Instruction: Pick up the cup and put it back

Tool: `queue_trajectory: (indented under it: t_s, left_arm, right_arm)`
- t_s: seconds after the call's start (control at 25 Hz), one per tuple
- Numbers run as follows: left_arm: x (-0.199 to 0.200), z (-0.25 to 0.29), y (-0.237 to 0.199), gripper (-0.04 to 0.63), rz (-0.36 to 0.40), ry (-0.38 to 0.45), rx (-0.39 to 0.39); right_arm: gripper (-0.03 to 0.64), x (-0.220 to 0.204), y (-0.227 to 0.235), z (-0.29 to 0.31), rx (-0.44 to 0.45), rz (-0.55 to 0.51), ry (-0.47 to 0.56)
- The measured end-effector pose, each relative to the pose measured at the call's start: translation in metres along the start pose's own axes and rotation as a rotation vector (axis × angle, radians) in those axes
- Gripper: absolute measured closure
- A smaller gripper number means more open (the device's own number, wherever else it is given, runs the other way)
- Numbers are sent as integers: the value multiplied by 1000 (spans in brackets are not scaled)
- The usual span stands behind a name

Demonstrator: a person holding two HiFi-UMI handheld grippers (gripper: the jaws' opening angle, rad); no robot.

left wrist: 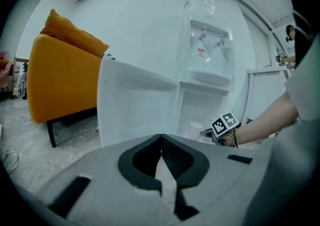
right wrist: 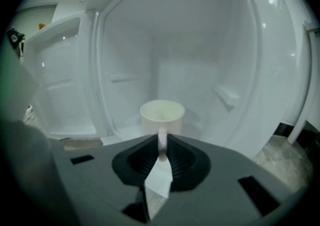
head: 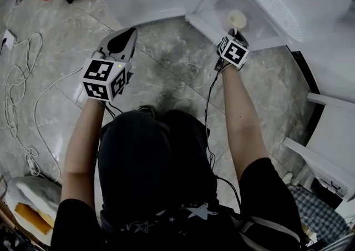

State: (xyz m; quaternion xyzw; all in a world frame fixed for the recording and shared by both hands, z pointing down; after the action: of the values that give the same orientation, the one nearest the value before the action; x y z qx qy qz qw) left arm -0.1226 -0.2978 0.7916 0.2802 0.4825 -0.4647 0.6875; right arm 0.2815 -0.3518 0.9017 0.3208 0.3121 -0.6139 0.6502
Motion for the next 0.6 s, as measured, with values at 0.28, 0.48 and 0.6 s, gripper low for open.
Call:
queue_trajectory:
  t_s: [0.28,0.48,0.6]
  left_arm:
    - [33,-20,16,586,-28,-41,-33]
    - [67,-55,28,586,-94,-100,-38]
    - [89,-84,35,586,-113,-115,-18]
  right_arm:
    - [566,12,-20,-41,103,-52,-50]
    - [566,36,-46,-94,199,-26,-63]
    - [566,56,-67,-135,274,-16,-44]
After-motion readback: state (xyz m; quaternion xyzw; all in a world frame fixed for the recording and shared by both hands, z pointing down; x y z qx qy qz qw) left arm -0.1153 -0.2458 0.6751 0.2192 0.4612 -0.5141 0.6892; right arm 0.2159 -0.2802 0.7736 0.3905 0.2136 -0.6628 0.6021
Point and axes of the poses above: the fingertips, and each gripper's own axes: z forward along the fingers, y to its right, x out of its top, the point moved 9 cm from there along -z, backward along the fingers, and after that the axes turned 11 degrees about x, right-handed, at the moved point
